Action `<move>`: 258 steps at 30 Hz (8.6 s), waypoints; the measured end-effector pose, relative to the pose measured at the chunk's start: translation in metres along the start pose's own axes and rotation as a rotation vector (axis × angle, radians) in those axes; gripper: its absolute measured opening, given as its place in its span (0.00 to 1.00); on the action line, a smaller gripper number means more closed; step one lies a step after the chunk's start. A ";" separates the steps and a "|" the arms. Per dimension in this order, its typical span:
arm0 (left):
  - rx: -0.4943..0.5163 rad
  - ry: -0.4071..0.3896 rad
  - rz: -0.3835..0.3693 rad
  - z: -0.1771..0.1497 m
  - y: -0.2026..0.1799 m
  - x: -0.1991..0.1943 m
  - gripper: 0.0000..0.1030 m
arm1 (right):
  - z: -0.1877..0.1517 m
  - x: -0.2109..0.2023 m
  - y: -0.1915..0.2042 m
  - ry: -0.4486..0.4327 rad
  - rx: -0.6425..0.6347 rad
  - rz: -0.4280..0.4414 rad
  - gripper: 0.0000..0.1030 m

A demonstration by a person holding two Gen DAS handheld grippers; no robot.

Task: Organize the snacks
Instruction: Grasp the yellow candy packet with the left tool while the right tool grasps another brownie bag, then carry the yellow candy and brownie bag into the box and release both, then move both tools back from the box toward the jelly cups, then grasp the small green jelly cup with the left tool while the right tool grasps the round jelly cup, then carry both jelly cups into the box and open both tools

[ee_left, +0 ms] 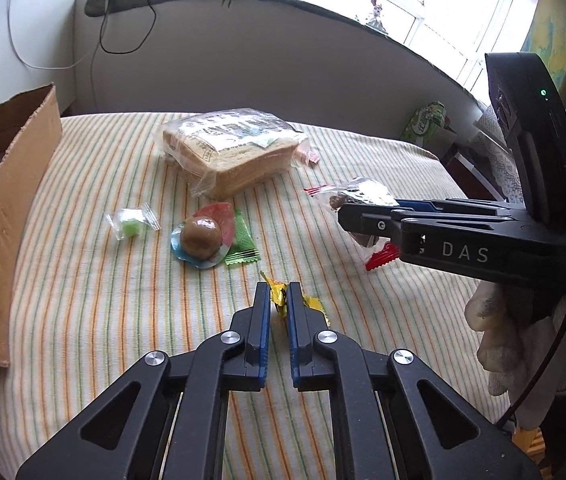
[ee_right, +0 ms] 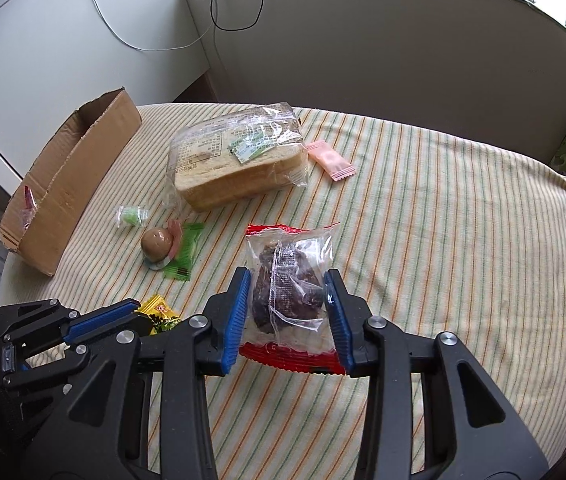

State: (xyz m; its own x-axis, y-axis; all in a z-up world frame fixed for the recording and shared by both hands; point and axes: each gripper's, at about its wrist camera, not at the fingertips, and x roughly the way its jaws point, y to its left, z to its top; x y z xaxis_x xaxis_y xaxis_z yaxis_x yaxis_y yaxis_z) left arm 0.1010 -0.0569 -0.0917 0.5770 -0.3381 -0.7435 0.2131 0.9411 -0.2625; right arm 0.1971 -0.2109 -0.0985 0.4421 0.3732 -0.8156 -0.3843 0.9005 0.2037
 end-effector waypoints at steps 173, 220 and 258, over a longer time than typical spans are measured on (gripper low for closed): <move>-0.072 -0.110 0.111 0.030 0.062 -0.047 0.45 | 0.002 -0.017 0.083 -0.103 -0.347 0.094 0.66; -0.061 -0.026 0.157 0.037 0.068 0.014 0.20 | 0.003 0.040 0.088 -0.055 -0.418 0.132 0.26; -0.094 -0.219 0.174 0.021 0.110 -0.116 0.20 | 0.034 -0.033 0.183 -0.193 -0.469 0.130 0.26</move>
State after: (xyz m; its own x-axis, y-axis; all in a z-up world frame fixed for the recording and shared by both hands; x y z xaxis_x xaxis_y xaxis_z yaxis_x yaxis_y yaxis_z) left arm 0.0735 0.0854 -0.0212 0.7569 -0.1554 -0.6348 0.0277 0.9781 -0.2064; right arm 0.1397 -0.0503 -0.0162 0.4909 0.5497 -0.6759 -0.7483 0.6633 -0.0040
